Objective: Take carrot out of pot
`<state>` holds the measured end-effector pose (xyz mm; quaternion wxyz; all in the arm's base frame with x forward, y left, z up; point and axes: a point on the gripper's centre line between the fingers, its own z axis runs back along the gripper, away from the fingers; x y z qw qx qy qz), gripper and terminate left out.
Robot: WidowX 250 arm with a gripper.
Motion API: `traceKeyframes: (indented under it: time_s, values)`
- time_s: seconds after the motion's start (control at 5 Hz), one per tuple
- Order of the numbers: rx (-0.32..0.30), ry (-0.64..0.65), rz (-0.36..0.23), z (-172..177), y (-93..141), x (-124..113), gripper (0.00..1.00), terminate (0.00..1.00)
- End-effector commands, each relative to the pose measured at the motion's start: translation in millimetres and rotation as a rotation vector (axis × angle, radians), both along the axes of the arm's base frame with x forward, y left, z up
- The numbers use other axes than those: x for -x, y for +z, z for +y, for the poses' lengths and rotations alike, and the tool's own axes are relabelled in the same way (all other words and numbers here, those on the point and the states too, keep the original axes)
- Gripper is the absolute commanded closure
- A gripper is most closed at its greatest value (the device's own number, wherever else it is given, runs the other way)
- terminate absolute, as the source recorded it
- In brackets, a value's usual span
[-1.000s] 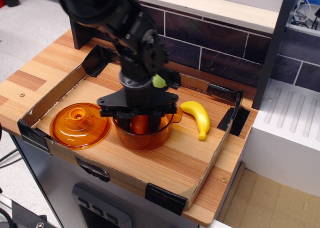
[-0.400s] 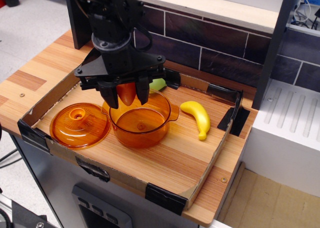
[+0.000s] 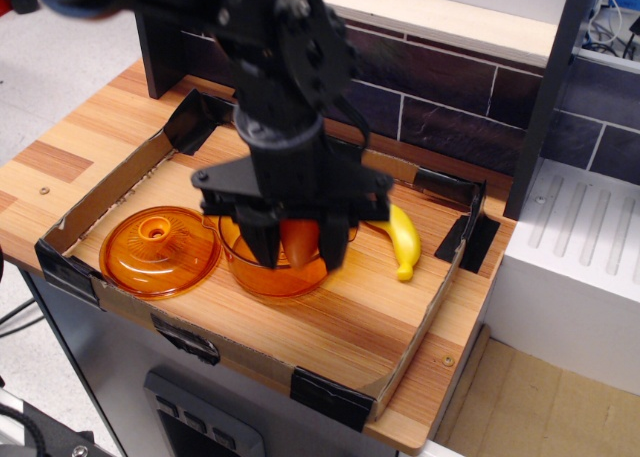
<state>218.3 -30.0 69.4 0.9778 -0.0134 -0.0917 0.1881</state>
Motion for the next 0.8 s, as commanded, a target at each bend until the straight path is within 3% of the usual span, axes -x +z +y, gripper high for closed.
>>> traceKeyframes:
  time_s: [0.0,0.6]
  values:
    - [-0.018,-0.077,0.041,-23,-17,14,1.0,0.0]
    - [-0.083,-0.055,0.081,-29,-54,6,1.0,0.0]
